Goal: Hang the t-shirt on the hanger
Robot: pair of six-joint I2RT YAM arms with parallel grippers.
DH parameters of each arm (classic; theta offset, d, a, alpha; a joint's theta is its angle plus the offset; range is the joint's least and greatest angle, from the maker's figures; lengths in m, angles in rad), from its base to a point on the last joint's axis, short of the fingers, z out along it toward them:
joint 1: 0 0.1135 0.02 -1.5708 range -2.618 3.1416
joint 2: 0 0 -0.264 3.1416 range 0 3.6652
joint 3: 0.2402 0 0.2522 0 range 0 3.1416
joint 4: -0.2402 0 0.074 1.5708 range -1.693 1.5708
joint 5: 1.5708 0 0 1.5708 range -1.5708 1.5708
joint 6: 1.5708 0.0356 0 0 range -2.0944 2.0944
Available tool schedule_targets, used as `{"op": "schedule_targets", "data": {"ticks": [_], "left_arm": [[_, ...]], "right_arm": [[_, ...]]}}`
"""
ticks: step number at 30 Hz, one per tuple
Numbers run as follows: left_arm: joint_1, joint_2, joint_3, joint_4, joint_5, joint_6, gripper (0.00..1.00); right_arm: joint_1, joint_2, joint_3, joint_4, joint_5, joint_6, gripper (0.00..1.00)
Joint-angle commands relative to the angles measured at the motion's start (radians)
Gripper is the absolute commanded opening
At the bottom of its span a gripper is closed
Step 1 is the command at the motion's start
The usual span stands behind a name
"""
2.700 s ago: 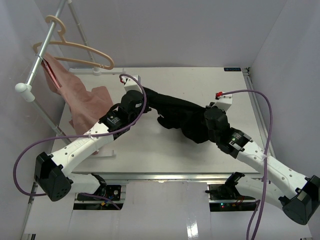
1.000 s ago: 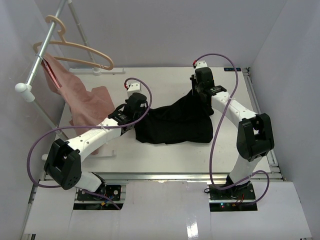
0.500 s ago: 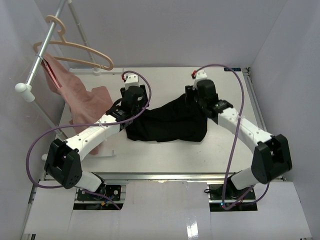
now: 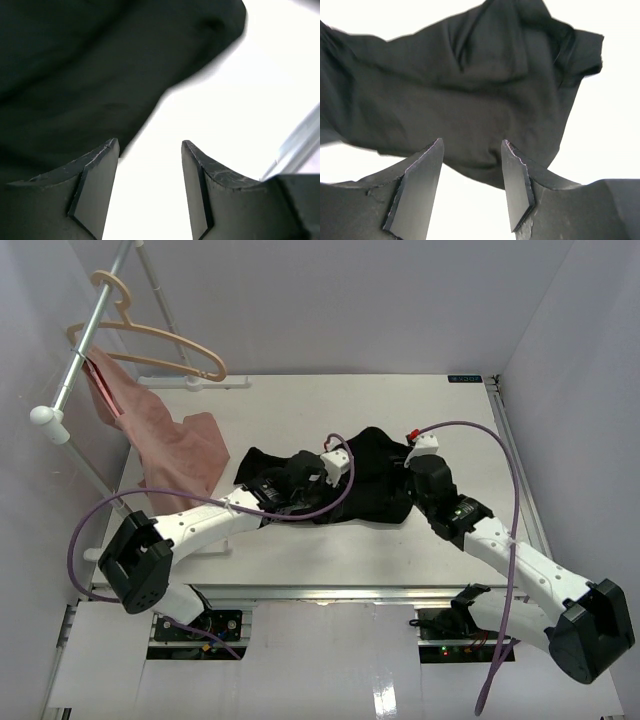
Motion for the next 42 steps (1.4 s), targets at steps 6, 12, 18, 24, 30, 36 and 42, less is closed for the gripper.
{"op": "schedule_targets", "data": {"ticks": [6,12,18,24,30,36,42], "left_arm": [[-0.05,0.205,0.056,0.02,0.025,0.148,0.63],[-0.051,0.321,0.136,0.082,-0.098,0.197,0.23],[-0.05,0.334,0.265,0.08,-0.192,0.171,0.0],[-0.05,0.335,0.39,0.054,-0.23,0.157,0.0],[-0.047,0.403,0.534,-0.018,-0.26,0.07,0.0],[0.117,0.357,0.572,-0.211,-0.382,-0.194,0.0],[0.176,0.161,0.383,-0.155,-0.393,-0.234,0.0]], "right_arm": [[-0.005,-0.138,-0.066,0.039,0.101,0.032,0.56],[-0.006,-0.187,-0.092,0.042,0.104,0.029,0.56],[-0.008,-0.182,-0.12,0.064,0.089,0.02,0.55],[-0.005,-0.169,-0.183,0.169,-0.013,0.026,0.54],[0.039,-0.113,-0.269,0.367,-0.117,0.014,0.54],[0.217,0.071,-0.24,0.508,-0.072,-0.042,0.5],[0.287,0.261,-0.159,0.543,-0.053,-0.06,0.49]]}}
